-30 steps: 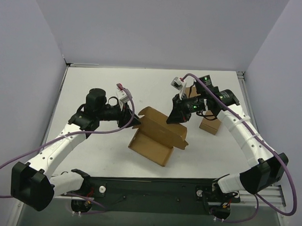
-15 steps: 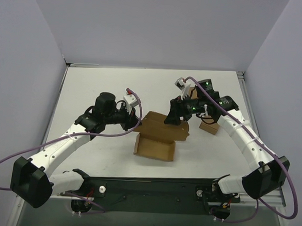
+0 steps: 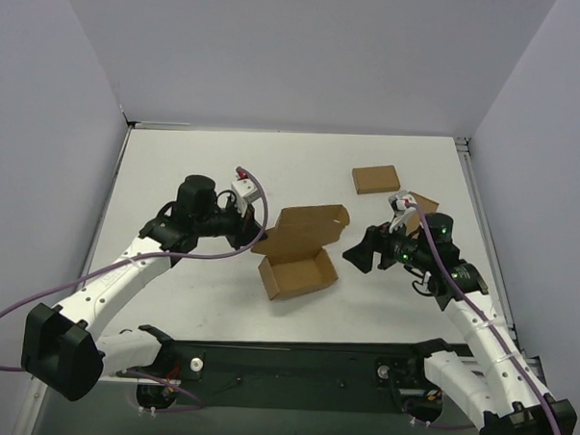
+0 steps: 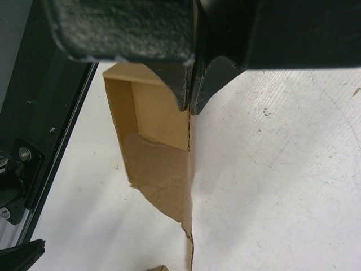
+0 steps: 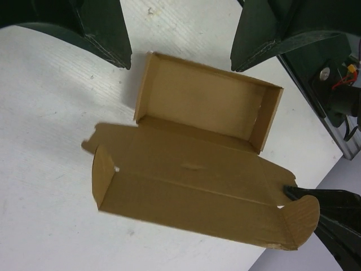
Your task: Fold the paper box
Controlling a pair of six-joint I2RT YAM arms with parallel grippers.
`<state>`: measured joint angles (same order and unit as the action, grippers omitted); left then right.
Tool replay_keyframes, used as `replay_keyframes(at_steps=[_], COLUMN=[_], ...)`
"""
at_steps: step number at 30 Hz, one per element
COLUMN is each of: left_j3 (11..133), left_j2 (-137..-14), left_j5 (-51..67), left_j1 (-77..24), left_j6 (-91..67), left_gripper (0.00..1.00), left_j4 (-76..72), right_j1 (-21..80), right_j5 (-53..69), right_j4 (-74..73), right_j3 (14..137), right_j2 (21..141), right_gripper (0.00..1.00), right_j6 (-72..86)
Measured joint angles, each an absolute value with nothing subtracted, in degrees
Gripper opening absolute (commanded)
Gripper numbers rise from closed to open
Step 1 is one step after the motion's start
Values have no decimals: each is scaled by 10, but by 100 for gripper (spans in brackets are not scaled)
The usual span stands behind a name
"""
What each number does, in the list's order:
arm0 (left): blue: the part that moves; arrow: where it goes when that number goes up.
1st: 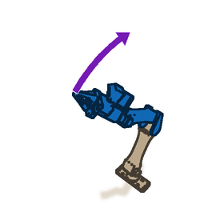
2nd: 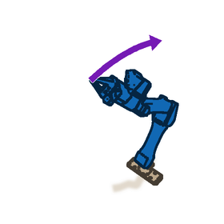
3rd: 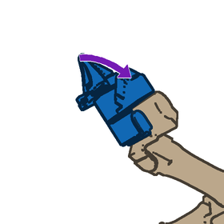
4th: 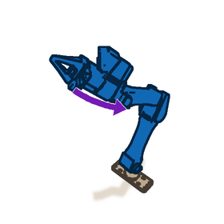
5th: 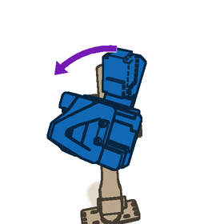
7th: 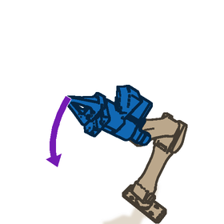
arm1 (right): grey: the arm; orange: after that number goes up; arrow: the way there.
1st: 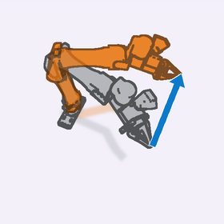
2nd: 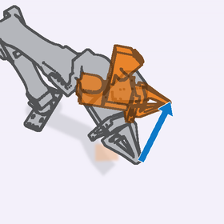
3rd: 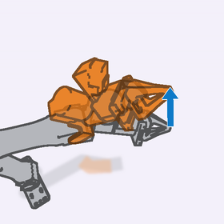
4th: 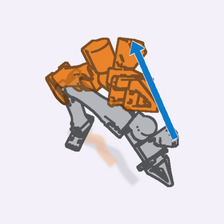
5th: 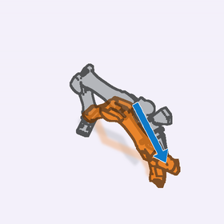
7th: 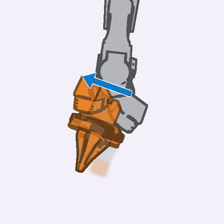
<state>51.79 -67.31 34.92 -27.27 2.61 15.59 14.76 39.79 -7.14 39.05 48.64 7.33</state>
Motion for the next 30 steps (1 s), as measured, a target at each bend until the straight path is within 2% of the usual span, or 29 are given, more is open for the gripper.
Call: replay_keyframes(at_steps=[10,17,30], left_j3=[518,518,518], left_j2=[-668,-650,-647], left_j5=[399,456,517], left_j1=[-264,-257,-243], left_j6=[27,27,24], left_gripper=[0,0,0], left_j4=[156,152,142], right_j1=[146,124,115], right_j5=[365,386,409], right_j4=[9,88,231], right_j3=[355,346,287], right_j2=[518,593,624], right_gripper=[72,71,72], right_j6=[64,50,26])
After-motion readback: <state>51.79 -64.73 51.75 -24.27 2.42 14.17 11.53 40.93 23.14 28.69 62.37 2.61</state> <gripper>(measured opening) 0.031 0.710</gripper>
